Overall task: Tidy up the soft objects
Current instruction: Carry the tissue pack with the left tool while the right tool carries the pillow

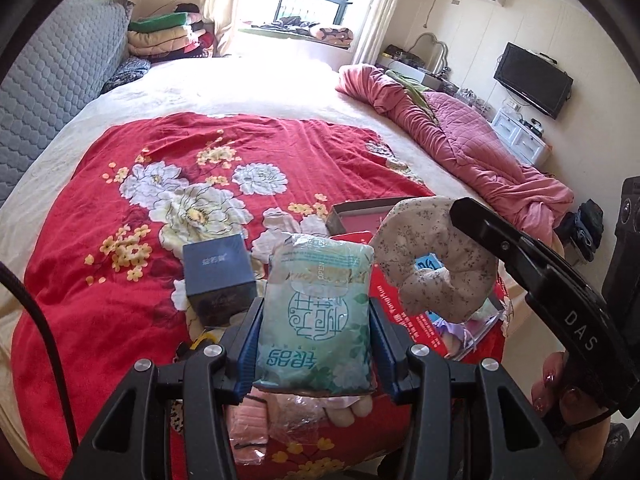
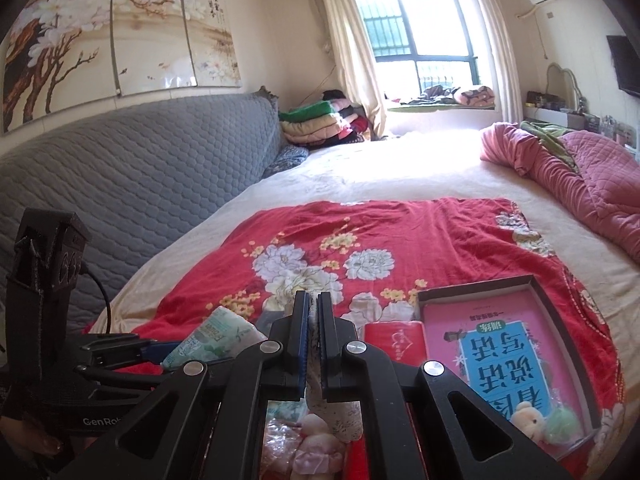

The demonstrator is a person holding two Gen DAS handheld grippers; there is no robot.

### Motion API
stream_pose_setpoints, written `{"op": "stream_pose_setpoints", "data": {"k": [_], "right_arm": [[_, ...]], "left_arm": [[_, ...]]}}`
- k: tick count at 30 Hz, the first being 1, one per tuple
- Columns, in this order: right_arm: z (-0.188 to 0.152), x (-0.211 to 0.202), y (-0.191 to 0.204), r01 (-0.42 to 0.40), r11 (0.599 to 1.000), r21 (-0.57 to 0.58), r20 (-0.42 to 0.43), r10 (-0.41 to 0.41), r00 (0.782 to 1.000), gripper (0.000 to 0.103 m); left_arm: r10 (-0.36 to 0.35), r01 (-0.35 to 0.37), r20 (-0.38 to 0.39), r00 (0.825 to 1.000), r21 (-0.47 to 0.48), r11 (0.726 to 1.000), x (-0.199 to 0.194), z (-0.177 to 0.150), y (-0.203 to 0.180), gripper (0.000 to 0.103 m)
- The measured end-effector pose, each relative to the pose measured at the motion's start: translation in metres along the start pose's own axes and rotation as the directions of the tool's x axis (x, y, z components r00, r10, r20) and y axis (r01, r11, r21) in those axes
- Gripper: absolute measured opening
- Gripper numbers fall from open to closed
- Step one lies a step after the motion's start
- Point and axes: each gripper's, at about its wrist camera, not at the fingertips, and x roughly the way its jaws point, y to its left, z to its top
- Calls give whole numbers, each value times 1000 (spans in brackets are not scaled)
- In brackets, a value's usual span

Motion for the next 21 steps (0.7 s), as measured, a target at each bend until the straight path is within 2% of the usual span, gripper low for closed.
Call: {"op": "stream_pose_setpoints", "data": {"k": [8, 21], "right_arm": [[9, -31, -42, 76, 996, 51, 52, -78, 996, 4], [4, -61, -108, 188, 970, 153, 73, -201, 977, 4]], "left_arm": [[-33, 33, -5, 999, 88, 996, 16, 18, -52, 49], [-78, 85, -44, 996, 183, 979, 55, 34, -124, 49]]}}
